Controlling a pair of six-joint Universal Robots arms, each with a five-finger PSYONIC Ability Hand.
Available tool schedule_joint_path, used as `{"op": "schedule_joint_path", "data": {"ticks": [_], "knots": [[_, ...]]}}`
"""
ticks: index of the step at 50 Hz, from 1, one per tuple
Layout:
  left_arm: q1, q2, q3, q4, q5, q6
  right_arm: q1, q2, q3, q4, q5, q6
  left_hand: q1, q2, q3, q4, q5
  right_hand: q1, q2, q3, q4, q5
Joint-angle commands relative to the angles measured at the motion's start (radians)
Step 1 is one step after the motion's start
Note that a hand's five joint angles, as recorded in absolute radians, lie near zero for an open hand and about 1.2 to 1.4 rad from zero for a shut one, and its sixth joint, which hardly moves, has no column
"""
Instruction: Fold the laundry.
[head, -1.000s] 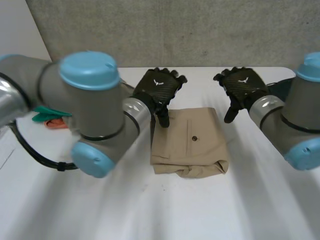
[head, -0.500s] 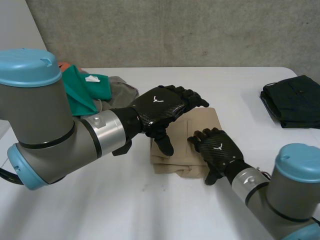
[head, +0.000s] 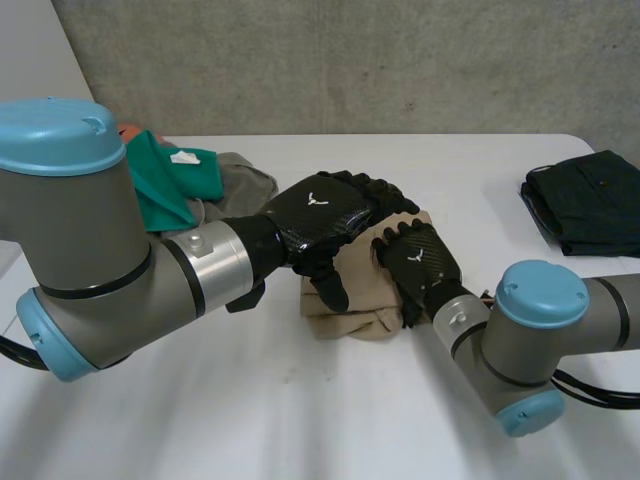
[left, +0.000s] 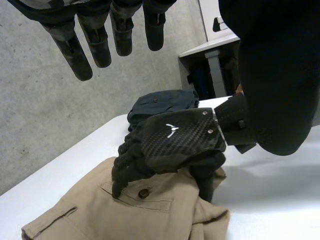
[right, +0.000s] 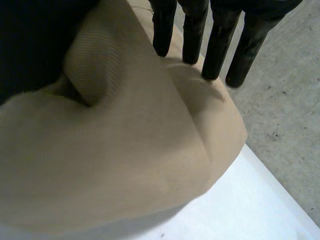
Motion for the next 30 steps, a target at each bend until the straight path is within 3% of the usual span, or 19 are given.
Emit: {"op": "schedule_joint_path", "data": {"ticks": [1, 5, 17, 30], "knots": [[0.0, 0.006, 0.0, -0.001, 0.0, 0.0, -0.001, 0.056, -0.087, 0.009, 0.0, 0.001, 0.002, -0.008, -0.015, -0.008, -0.025, 0.712, 0.657, 0.661, 0.666, 0.69], [0.0, 0.014, 0.0, -0.001, 0.0, -0.002, -0.003, 0.073, -0.129, 0.041, 0.0, 0.004, 0.002, -0.008, -0.015, -0.008, -0.025, 1.066, 1.012, 1.016, 1.021, 1.044], [0.022, 0.049, 0.0, 0.001, 0.0, -0.008, -0.089, 0.003, -0.23, 0.051, -0.045, 0.029, 0.002, -0.008, -0.015, -0.008, -0.025, 1.067, 1.013, 1.016, 1.021, 1.045], [0.045, 0.078, 0.0, 0.002, 0.0, -0.044, -0.286, 0.046, -0.576, 0.037, -0.309, 0.044, 0.002, -0.008, -0.015, -0.008, -0.025, 1.067, 1.013, 1.016, 1.021, 1.045]]}}
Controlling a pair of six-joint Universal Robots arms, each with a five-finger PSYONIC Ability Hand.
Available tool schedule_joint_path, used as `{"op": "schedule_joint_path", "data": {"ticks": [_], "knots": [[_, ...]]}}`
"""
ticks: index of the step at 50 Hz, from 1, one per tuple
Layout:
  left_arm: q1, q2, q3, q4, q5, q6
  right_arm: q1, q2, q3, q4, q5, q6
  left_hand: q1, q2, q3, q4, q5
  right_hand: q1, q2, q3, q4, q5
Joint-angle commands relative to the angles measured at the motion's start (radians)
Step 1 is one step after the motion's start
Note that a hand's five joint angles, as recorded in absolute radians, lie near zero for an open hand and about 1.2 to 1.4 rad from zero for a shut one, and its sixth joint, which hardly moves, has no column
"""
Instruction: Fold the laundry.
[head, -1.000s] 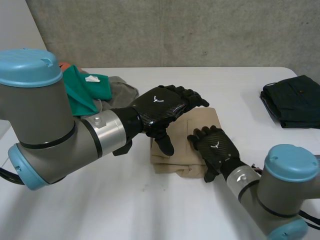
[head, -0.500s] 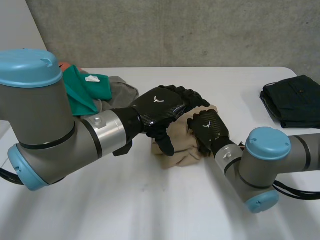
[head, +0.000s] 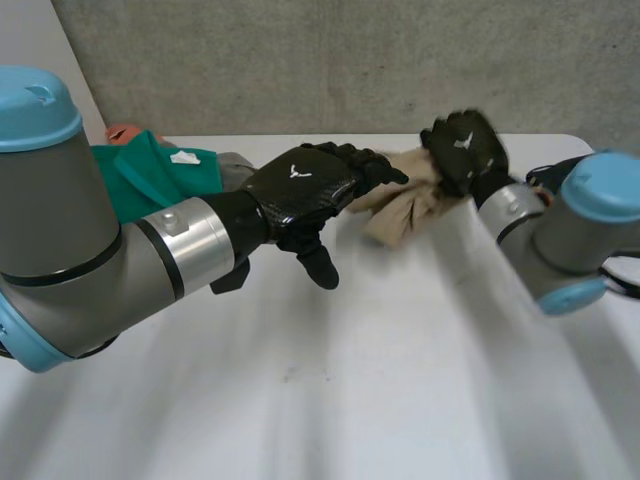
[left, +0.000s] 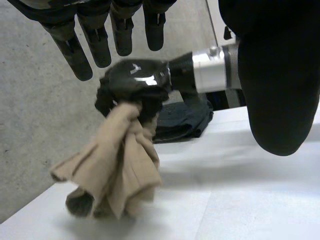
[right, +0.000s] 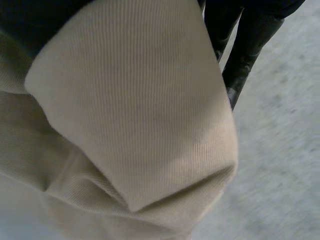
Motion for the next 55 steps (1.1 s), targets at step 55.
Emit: {"op": "schedule_joint_path", "data": {"ticks": [55], "knots": [[0.012, -0.001, -0.037, 0.003, -0.046, -0.013, -0.771, 0.449, -0.315, -0.426, -0.59, 0.49, 0.014, 0.003, -0.004, 0.004, -0.013, -0.75, -0.997, -0.993, -1.012, -0.935]]}}
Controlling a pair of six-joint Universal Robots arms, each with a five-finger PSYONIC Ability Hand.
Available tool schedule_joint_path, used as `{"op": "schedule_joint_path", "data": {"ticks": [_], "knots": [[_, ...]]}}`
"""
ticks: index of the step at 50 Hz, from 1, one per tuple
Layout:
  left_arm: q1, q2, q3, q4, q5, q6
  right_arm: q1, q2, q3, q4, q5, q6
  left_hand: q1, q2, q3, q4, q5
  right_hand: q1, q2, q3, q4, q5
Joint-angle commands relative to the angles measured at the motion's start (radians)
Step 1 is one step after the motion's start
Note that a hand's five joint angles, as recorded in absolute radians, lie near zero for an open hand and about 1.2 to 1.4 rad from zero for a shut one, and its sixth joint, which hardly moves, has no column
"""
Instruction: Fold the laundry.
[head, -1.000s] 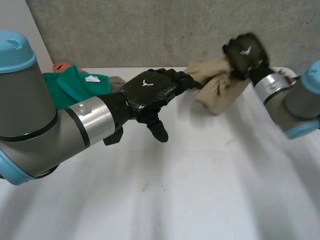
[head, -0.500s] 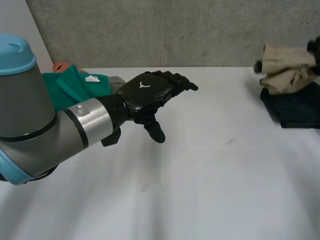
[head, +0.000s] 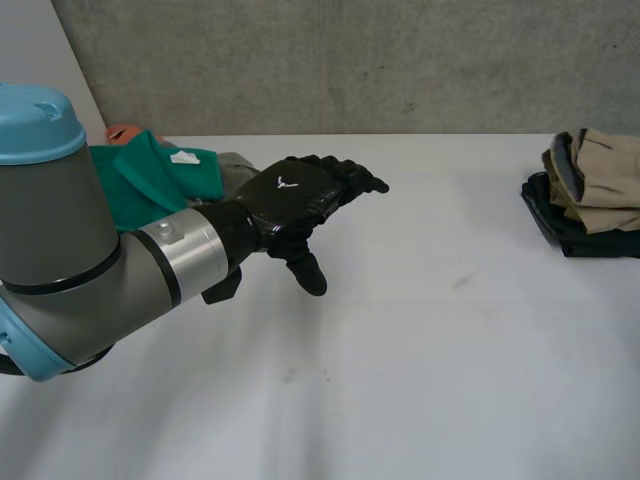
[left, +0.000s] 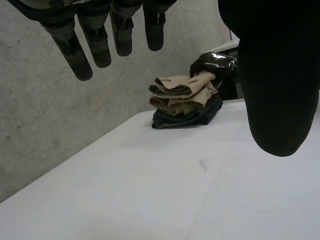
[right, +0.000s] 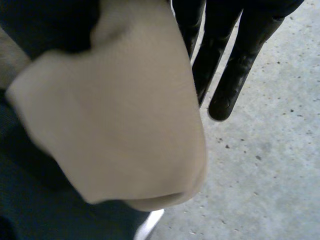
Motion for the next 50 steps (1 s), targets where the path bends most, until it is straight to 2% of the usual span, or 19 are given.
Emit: {"op": "schedule_joint_path", "data": {"ticks": [1, 4, 10, 14, 19, 22, 27, 29, 31, 35, 40, 41, 44, 50], "knots": [[-0.002, 0.007, 0.004, 0.001, 0.001, -0.006, 0.015, -0.065, 0.084, 0.07, 0.052, -0.001, 0.014, 0.003, -0.004, 0.004, -0.013, -0.625, -0.756, -0.76, -0.779, -0.777], [-0.004, 0.008, 0.004, 0.001, 0.001, -0.006, 0.002, -0.135, 0.162, 0.124, 0.107, -0.012, 0.014, 0.003, -0.004, 0.004, -0.013, -0.625, -0.756, -0.76, -0.779, -0.777], [-0.005, 0.015, 0.006, 0.001, 0.001, -0.008, -0.083, -0.292, 0.306, 0.232, 0.136, -0.041, 0.011, 0.0, -0.007, 0.001, -0.016, -0.625, -0.756, -0.76, -0.779, -0.777], [-0.007, 0.016, 0.007, 0.001, 0.003, -0.008, -0.184, -0.404, 0.438, 0.324, 0.14, -0.136, 0.008, -0.003, -0.009, -0.002, -0.019, -0.625, -0.756, -0.76, -0.779, -0.777], [-0.01, 0.018, 0.015, 0.002, 0.004, -0.008, -0.31, -0.442, 0.483, 0.352, 0.173, -0.299, 0.005, -0.006, -0.012, -0.005, -0.022, -0.625, -0.756, -0.76, -0.779, -0.777], [-0.01, 0.018, 0.018, 0.002, 0.006, -0.008, -0.369, -0.464, 0.451, 0.371, 0.267, -0.382, 0.005, -0.006, -0.012, -0.005, -0.022, -0.625, -0.756, -0.76, -0.779, -0.777], [-0.005, 0.016, 0.033, 0.002, 0.006, -0.008, -0.369, -0.498, 0.376, 0.4, 0.431, -0.397, 0.005, -0.006, -0.012, -0.005, -0.022, -0.625, -0.756, -0.76, -0.779, -0.777], [0.0, 0.016, 0.044, 0.007, 0.004, -0.009, -0.326, -0.545, 0.363, 0.392, 0.504, -0.385, 0.005, -0.006, -0.012, -0.005, -0.022, -0.625, -0.756, -0.76, -0.779, -0.777], [0.004, 0.016, 0.053, 0.014, 0.001, -0.011, -0.273, -0.608, 0.359, 0.392, 0.54, -0.376, 0.008, -0.003, -0.01, -0.002, -0.019, -0.625, -0.756, -0.76, -0.779, -0.777], [0.021, 0.016, 0.076, 0.048, -0.028, -0.015, -0.078, -0.763, 0.383, 0.391, 0.581, -0.345, 0.008, -0.003, -0.009, -0.002, -0.019, -0.625, -0.756, -0.76, -0.779, -0.777], [0.065, 0.016, 0.11, 0.131, -0.152, -0.035, 0.151, -0.85, 0.46, 0.391, 0.581, -0.293, 0.011, 0.0, -0.007, 0.001, -0.016, -0.625, -0.756, -0.76, -0.779, -0.777], [0.088, 0.016, 0.125, 0.161, -0.21, -0.04, 0.194, -0.864, 0.48, 0.391, 0.577, -0.285, 0.008, -0.003, -0.009, -0.002, -0.019, -0.625, -0.756, -0.76, -0.779, -0.777], [0.137, -0.002, 0.148, 0.209, -0.304, -0.032, 0.359, -0.907, 0.569, 0.388, 0.574, -0.265, 0.002, -0.008, -0.015, -0.008, -0.025, -0.625, -0.756, -0.76, -0.779, -0.777], [0.254, -0.106, 0.2, 0.226, -0.312, -0.015, 0.617, -0.912, 0.739, 0.389, 0.574, -0.291, 0.008, -0.003, -0.01, -0.002, -0.019, -0.625, -0.756, -0.76, -0.779, -0.777]]}}
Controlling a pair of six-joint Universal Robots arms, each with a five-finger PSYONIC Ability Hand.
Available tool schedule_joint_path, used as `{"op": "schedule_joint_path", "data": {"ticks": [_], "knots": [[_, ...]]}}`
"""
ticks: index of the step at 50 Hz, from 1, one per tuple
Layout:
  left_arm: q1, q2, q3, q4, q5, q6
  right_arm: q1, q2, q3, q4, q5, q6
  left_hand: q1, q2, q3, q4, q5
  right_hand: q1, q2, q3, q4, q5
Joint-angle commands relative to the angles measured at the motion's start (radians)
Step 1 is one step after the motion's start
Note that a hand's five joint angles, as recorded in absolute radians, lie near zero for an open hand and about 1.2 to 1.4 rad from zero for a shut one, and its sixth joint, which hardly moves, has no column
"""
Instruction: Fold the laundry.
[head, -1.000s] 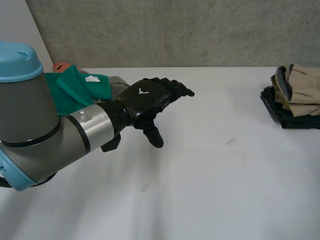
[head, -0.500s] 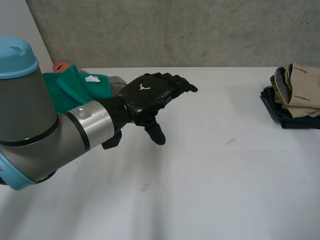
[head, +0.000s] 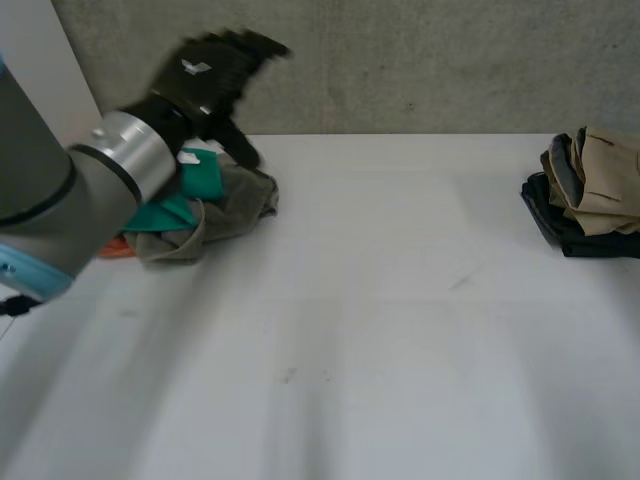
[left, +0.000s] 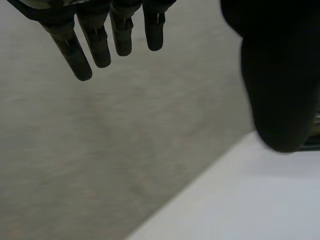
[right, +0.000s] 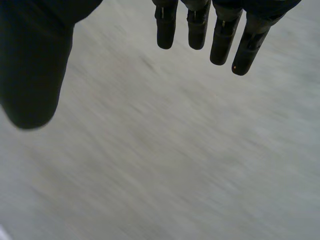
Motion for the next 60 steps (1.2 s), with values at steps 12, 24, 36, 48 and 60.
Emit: {"op": "schedule_joint_path", "data": {"ticks": [12, 24, 36, 48, 60], "knots": [[0.29, -0.463, 0.236, 0.066, -0.045, 0.326, 0.441, 0.034, 0.427, 0.006, 0.011, -0.12, 0.026, 0.015, 0.008, 0.016, -0.002, -0.026, -0.046, -0.041, -0.062, -0.058], [0.307, -0.715, 0.454, 0.081, -0.065, 0.406, 0.429, 0.037, 0.483, 0.008, 0.012, -0.128, 0.979, 0.968, 0.961, 0.969, 0.952, -0.026, -0.046, -0.041, -0.062, -0.058], [0.168, -0.326, 0.208, 0.388, -0.245, 0.377, 0.428, 0.029, 0.483, 0.012, 0.028, -0.13, 1.203, 1.192, 1.185, 1.193, 1.175, -0.026, -0.046, -0.041, -0.062, -0.058], [-0.204, -0.02, -0.155, 0.351, -0.074, 0.109, 0.388, 0.006, 0.475, 0.012, 0.101, -0.125, 1.203, 1.192, 1.185, 1.193, 1.175, -0.026, -0.046, -0.041, -0.062, -0.058], [-0.304, -0.131, -0.215, 0.074, -0.007, -0.037, 0.352, 0.003, 0.447, 0.014, 0.175, -0.12, -0.019, -0.03, -0.037, -0.029, -0.046, -0.026, -0.046, -0.041, -0.062, -0.058]]}}
